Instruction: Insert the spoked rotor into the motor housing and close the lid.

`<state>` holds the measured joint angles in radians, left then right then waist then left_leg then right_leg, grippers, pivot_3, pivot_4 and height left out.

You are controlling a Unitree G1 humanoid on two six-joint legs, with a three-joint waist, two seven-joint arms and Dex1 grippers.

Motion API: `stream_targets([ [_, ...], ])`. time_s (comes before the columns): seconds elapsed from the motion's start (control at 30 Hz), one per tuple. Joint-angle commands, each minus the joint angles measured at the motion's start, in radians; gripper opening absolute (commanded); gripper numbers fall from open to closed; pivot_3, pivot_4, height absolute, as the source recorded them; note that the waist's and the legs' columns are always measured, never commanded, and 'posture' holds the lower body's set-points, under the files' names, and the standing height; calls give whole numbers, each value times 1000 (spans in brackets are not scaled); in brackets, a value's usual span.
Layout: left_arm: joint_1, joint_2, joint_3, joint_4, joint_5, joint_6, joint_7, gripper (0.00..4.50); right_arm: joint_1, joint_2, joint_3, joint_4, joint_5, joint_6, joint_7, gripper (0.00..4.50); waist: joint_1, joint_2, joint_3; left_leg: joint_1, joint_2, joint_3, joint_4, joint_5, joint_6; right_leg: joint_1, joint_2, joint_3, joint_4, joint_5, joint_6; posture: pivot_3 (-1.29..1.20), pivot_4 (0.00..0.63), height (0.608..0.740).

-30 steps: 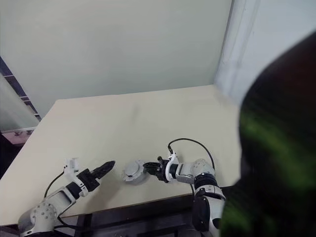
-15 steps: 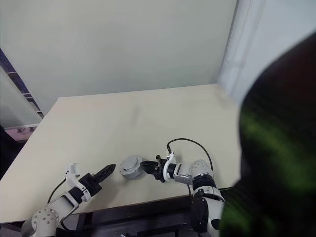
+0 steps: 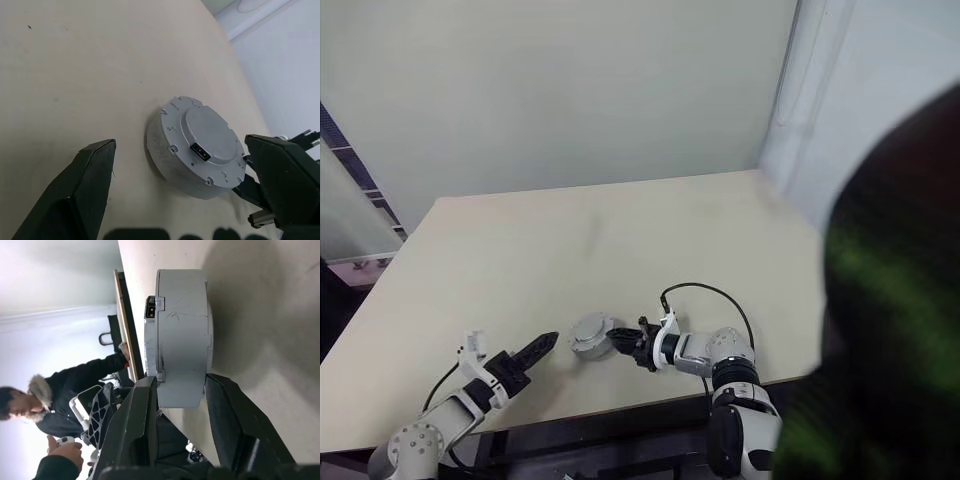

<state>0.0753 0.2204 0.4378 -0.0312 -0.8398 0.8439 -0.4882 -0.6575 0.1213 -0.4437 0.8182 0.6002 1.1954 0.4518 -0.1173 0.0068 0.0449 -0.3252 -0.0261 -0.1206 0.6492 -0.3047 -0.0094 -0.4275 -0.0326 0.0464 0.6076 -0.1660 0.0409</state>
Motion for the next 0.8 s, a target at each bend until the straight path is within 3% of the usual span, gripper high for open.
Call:
stream_targets([
  [0.03,-12,-9,-2,-3,-39,10,-3,4500,-29,10,-13,-54,67,11,36,1214,0,0,0,0,0,0,0,0,0,0,0,0,0,0,0,0,0,740],
  [0.8,-153,-180,68,154,-271,52,121,4500,-21,38,11,-178,136,86,30,1214,2,0,0,-1,-1,0,4,0,0,2,0,0,0,0,0,0,0,740],
])
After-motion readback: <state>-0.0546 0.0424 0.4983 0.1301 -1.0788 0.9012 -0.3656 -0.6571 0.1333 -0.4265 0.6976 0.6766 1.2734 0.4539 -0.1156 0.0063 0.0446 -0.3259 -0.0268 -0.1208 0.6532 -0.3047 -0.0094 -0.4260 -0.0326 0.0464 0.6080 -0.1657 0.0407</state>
